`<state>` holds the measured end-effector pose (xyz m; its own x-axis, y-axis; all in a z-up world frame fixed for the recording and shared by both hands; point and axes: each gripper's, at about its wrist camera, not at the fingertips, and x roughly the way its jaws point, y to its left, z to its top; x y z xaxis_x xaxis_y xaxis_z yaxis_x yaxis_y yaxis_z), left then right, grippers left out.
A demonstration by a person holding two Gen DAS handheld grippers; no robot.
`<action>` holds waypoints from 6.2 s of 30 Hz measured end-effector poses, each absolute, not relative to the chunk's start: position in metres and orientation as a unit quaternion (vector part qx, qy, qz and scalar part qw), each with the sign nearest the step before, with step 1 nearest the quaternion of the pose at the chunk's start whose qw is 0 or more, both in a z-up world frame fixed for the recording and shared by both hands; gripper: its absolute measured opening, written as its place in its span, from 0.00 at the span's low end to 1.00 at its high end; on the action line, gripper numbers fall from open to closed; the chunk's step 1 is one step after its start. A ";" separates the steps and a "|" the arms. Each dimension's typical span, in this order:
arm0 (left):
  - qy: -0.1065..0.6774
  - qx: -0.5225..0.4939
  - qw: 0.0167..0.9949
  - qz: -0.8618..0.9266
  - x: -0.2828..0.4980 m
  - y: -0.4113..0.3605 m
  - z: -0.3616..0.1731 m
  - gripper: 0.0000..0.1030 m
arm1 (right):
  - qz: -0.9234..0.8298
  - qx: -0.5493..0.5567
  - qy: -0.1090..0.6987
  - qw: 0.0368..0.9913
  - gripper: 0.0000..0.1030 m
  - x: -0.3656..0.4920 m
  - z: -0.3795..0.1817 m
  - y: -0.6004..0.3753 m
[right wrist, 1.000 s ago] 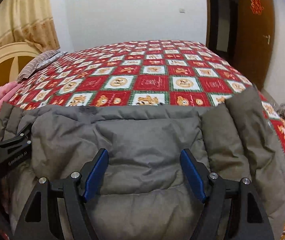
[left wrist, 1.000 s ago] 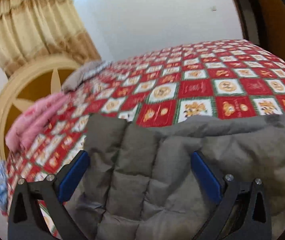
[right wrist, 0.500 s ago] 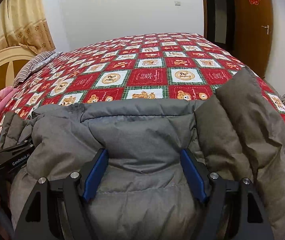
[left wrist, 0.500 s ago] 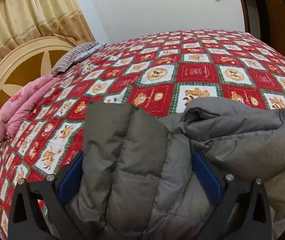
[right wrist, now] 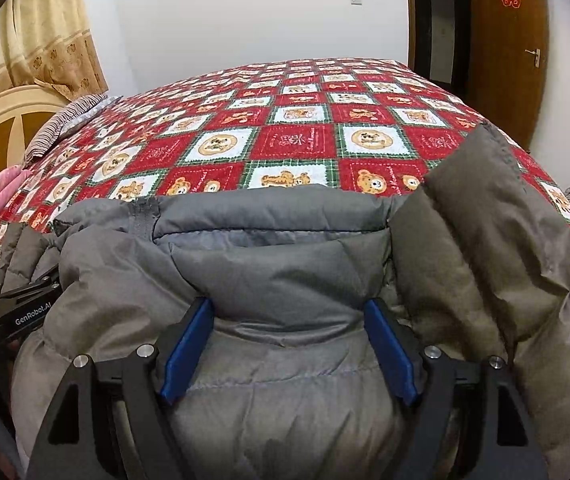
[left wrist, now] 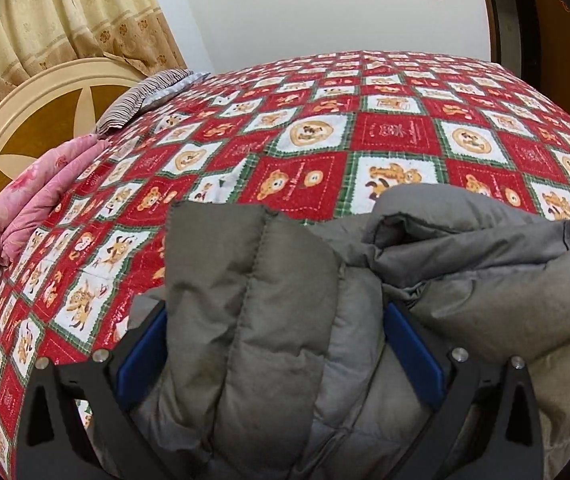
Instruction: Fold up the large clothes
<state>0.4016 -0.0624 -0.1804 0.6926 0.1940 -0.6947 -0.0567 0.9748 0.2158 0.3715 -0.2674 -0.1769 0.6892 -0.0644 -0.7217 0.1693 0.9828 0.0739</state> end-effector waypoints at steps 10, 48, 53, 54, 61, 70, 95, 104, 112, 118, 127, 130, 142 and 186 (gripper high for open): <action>0.389 0.089 0.915 0.069 0.403 -0.062 -0.182 1.00 | -0.070 0.061 0.401 0.911 0.78 0.376 -0.182 -0.266; 0.383 0.058 0.919 0.075 0.361 -0.007 -0.170 1.00 | -0.071 0.002 0.417 0.906 0.82 0.394 -0.160 -0.197; 0.390 0.042 0.918 0.052 0.363 -0.008 -0.181 1.00 | -0.077 -0.005 0.430 0.899 0.84 0.402 -0.178 -0.195; 0.394 0.037 0.917 0.048 0.365 -0.005 -0.182 1.00 | -0.078 -0.006 0.431 0.899 0.85 0.402 -0.179 -0.195; 0.410 0.012 0.912 0.036 0.371 0.001 -0.187 1.00 | -0.084 -0.016 0.437 0.895 0.89 0.409 -0.189 -0.192; 0.410 0.020 0.911 0.042 0.372 -0.001 -0.190 1.00 | -0.079 -0.015 0.460 0.884 0.90 0.394 -0.172 -0.194; 0.419 0.007 0.907 0.054 0.274 0.035 -0.172 1.00 | -0.081 -0.062 0.425 0.899 0.96 0.331 -0.189 -0.174; 0.438 -0.082 0.895 0.031 0.266 0.062 -0.197 1.00 | -0.080 -0.056 0.378 0.921 0.96 0.235 -0.154 -0.172; 0.434 -0.077 0.898 0.011 0.255 0.059 -0.201 1.00 | -0.071 -0.078 0.378 0.920 0.98 0.227 -0.196 -0.168; 0.427 -0.078 0.901 0.000 0.251 0.057 -0.201 0.96 | -0.072 -0.072 0.372 0.922 0.98 0.226 -0.199 -0.168; 0.402 -0.096 0.907 -0.077 0.239 0.047 -0.195 0.34 | -0.076 -0.069 0.361 0.927 0.98 0.213 -0.202 -0.167; 0.394 -0.101 0.908 -0.103 0.236 0.047 -0.191 0.14 | -0.080 -0.069 0.363 0.926 0.98 0.213 -0.202 -0.164; 0.350 -0.108 0.926 -0.092 0.217 0.092 -0.159 0.09 | -0.077 -0.102 0.366 0.922 0.98 0.213 -0.201 -0.119; 0.255 0.025 0.938 -0.233 0.197 -0.050 -0.033 0.10 | -0.090 0.002 0.340 0.936 0.98 0.169 -0.114 -0.254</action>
